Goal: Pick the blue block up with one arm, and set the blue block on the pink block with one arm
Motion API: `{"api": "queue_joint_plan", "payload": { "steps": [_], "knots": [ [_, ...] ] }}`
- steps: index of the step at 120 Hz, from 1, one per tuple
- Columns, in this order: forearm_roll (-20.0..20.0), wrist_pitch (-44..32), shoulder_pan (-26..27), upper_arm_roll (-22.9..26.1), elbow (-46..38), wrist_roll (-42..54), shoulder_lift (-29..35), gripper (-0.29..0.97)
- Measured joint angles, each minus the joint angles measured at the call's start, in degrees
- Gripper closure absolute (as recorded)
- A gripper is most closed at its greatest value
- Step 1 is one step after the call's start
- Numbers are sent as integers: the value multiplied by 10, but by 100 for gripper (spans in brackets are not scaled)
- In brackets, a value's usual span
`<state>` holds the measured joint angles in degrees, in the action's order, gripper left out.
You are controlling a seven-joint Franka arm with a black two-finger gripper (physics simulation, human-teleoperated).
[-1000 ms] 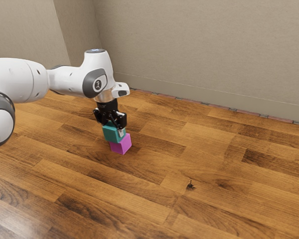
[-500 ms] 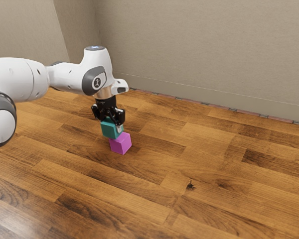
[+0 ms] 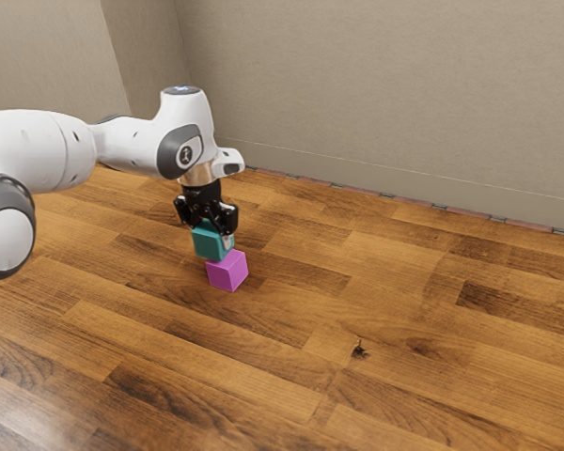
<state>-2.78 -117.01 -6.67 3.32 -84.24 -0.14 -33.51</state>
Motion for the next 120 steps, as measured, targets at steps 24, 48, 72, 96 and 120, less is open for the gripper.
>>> {"api": "queue_joint_plan", "payload": {
  "steps": [24, 48, 72, 96, 120],
  "knots": [
    [0, 0, 7, 1, 4, -3, -4, 32],
    [1, 1, 9, 1, 4, -4, -6, 32],
    [3, 1, 12, 2, 5, -6, -6, 32],
    [4, 1, 15, 2, 5, -7, -8, 32],
    [4, 1, 16, 2, 5, -7, -8, 32]
  ]
}}
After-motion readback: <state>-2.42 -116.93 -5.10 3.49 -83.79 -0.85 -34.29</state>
